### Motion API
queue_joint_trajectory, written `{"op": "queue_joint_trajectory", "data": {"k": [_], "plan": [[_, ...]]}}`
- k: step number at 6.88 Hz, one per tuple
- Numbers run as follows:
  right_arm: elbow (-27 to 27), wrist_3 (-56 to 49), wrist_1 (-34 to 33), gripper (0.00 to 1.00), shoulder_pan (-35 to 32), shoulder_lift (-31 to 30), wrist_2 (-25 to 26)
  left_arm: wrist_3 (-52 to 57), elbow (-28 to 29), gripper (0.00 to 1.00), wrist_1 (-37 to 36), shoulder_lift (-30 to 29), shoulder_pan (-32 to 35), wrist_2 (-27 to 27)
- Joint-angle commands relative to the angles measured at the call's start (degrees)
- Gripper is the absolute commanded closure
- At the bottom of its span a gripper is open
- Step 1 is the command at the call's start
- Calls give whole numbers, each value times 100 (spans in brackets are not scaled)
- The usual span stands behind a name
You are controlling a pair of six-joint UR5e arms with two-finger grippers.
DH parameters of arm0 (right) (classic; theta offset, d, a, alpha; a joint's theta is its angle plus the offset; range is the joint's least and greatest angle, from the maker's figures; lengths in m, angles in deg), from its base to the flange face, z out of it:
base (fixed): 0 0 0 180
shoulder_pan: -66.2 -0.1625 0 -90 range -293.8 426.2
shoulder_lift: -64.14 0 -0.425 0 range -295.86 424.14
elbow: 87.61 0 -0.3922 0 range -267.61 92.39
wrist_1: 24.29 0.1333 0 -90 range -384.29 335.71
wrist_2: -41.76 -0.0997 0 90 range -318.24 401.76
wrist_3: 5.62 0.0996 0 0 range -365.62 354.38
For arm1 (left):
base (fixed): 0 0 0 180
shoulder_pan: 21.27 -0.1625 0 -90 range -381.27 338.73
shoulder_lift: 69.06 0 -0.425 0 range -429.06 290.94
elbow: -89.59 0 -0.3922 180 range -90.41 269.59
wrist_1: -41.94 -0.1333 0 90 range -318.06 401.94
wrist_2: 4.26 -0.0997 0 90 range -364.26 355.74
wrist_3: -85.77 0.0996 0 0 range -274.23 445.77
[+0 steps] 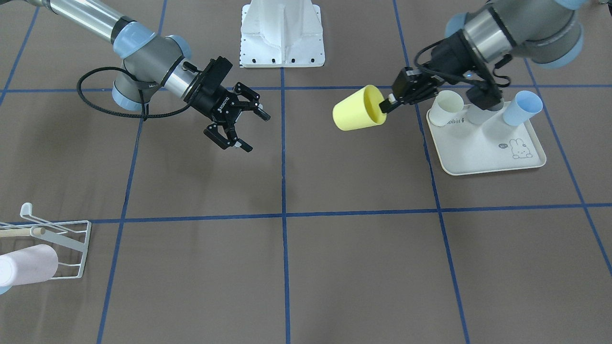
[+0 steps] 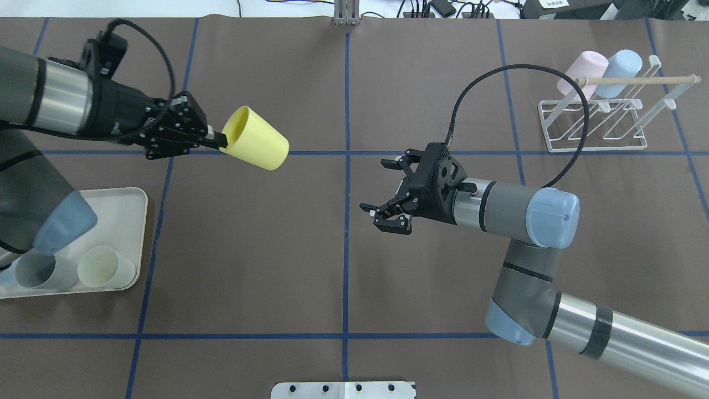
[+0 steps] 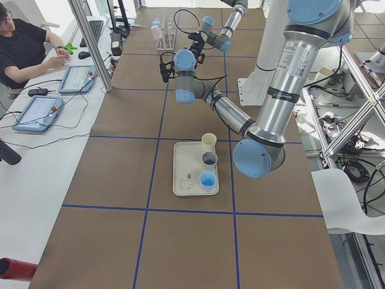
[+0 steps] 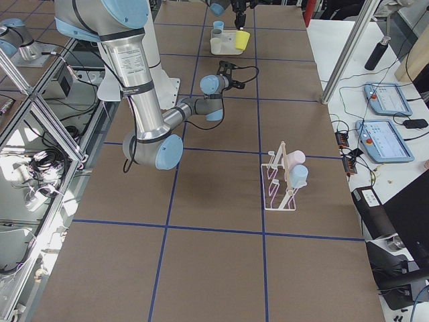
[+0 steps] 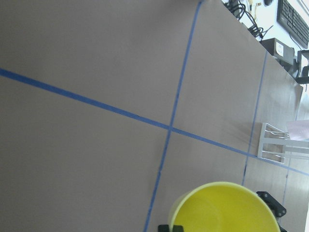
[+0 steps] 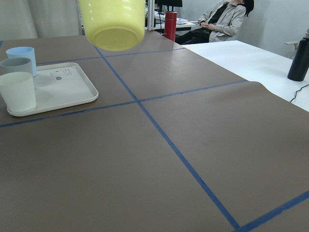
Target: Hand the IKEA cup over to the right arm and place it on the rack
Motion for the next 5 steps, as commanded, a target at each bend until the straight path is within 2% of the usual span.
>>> {"op": "queue_joint_trajectory", "data": {"k": [1, 3, 5], "plan": [[47, 12, 53, 1, 57, 9, -11, -168, 243, 100, 14, -512, -530, -273], [-14, 12, 640, 1, 109, 1, 6, -169, 454, 100, 23, -742, -689, -457], [-15, 3, 678, 1, 144, 9, 6, -168, 586, 100, 23, -865, -866, -511]]}}
